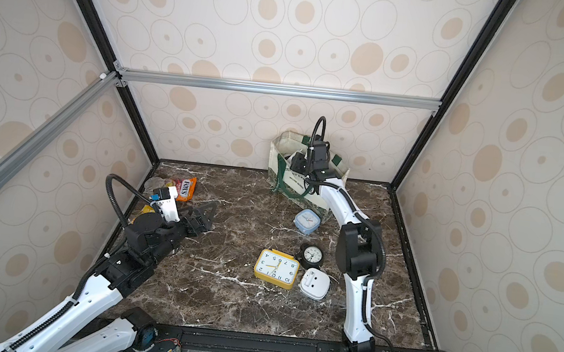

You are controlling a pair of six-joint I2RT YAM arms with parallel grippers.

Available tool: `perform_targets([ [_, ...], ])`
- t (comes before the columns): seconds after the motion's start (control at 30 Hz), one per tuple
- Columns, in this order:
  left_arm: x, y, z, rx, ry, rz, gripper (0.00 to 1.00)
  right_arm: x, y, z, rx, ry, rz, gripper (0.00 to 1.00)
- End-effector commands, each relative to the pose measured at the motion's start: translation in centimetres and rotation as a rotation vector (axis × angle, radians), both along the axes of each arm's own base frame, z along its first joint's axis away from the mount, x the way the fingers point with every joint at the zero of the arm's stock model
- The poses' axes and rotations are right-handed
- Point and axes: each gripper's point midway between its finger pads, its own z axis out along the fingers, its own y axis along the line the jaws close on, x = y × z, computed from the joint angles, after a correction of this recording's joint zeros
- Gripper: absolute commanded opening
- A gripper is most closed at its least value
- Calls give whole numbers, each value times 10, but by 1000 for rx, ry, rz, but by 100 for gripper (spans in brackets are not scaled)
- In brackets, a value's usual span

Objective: Put the alarm clock into the canvas bag
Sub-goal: Place the alarm at the canvas bag, then move the alarm to the center of the board.

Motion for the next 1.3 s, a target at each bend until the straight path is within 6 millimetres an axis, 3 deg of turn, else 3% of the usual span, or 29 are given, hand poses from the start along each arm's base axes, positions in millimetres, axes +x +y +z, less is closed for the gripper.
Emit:
perform_targets([
  [0.0,5,-7,4,35,-14,-31,98,-33,5,72,34,-147,61,60],
  [0.1,7,-15,0,44,-5,-70,98,-69,0,88,31,-173,74,67],
  [0.23,6,-31,-4,35,-6,-153,98,-123,-20,78,34,-150,56,77],
  [0.33,6,-42,-17,36,30,-208,99,-166,-35,53,40,-96,46,79],
  [0.4,6,-48,-33,38,72,-226,98,-194,-45,34,40,-52,41,85],
  [0.53,2,-62,-69,67,172,-274,98,-245,-61,-8,19,72,47,87],
  [0.67,-7,-74,-109,111,249,-286,98,-295,-57,-53,31,219,113,89],
  [0.8,-18,-79,-132,119,239,-272,98,-337,-44,-94,59,357,164,88],
  [1.0,-17,-69,-151,129,284,-211,98,-372,-33,-138,90,477,179,88],
  [1.1,-16,-66,-147,121,265,-192,98,-379,-28,-157,122,518,197,88],
  [1.27,-14,-62,-148,155,270,-176,98,-379,-13,-171,121,541,243,88],
])
